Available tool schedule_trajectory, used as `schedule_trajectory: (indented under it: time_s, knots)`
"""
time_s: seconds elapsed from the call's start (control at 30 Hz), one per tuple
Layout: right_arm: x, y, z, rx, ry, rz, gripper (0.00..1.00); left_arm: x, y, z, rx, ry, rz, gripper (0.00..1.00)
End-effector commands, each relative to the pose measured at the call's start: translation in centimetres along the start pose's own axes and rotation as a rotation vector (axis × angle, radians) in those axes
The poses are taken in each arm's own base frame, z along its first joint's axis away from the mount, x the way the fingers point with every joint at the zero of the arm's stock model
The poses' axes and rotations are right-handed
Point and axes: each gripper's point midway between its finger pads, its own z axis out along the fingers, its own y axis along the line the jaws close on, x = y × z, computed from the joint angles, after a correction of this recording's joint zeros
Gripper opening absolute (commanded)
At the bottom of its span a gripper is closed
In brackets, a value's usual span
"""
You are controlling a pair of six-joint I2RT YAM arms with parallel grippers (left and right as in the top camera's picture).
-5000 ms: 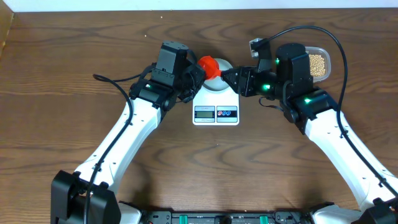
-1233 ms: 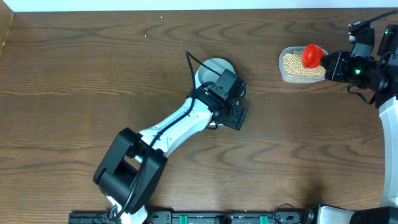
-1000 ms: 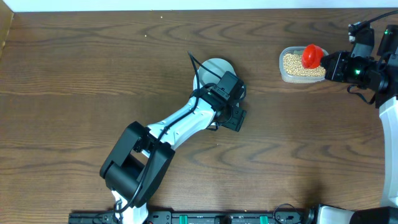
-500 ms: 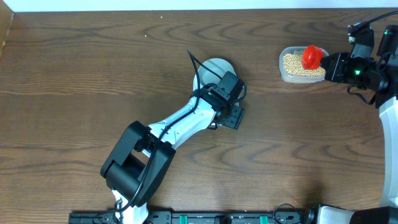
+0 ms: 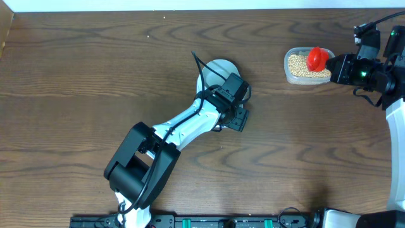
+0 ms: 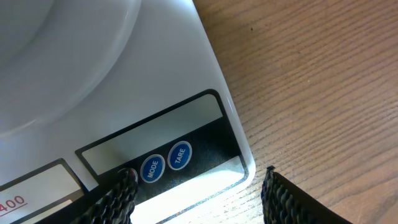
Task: Scoop item into bowl and weigh 50g on scale
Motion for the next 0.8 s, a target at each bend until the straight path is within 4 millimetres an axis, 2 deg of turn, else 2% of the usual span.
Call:
schedule_trajectory:
  time_s: [0.0,0.77]
  knots:
    - [-0.61,0.18,-0.66,0.003,-0.022,-0.024,0.01,0.22,0.91,1.0,-0.041,0.015,0.012,0.67]
    - [-0.6,0.18,-0.65,0.003,-0.021,-0.023,0.01,0.18,1.32,0.98,-0.066,0.011,0.012,0.67]
